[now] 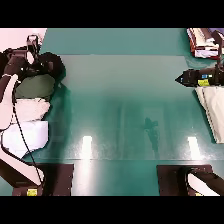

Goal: Fold the shirts.

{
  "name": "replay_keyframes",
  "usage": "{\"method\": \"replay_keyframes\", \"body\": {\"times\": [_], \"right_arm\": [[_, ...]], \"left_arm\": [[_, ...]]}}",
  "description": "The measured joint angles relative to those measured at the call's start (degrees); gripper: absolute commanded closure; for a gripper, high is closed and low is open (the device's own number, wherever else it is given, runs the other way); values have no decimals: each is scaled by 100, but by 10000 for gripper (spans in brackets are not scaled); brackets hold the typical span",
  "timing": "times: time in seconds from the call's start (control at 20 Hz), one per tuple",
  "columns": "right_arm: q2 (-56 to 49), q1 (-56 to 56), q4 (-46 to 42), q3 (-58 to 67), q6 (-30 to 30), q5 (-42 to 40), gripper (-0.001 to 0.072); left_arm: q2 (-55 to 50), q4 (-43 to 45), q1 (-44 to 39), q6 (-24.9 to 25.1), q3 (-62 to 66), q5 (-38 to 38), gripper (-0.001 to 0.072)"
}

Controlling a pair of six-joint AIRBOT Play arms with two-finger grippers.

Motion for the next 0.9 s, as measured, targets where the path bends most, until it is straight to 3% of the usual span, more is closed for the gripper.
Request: {"method": "replay_keyframes", "body": {"times": [0.05,0.15,0.2,0.55,0.9], "right_arm": [[0,0,0,0,0,-20,695],[0,-2,-2,0,0,-81,695],[0,0,-2,0,0,-118,695],[42,-2,26,4,0,-400,695],[428,0,153,350,0,-1248,695]], "left_arm": [[-70,4,31,11,2,63,216],[-168,11,74,24,33,153,638],[-192,20,96,37,87,151,684],[304,-107,96,37,1434,-608,687],[2743,-210,-654,391,2221,-1412,687]]}}
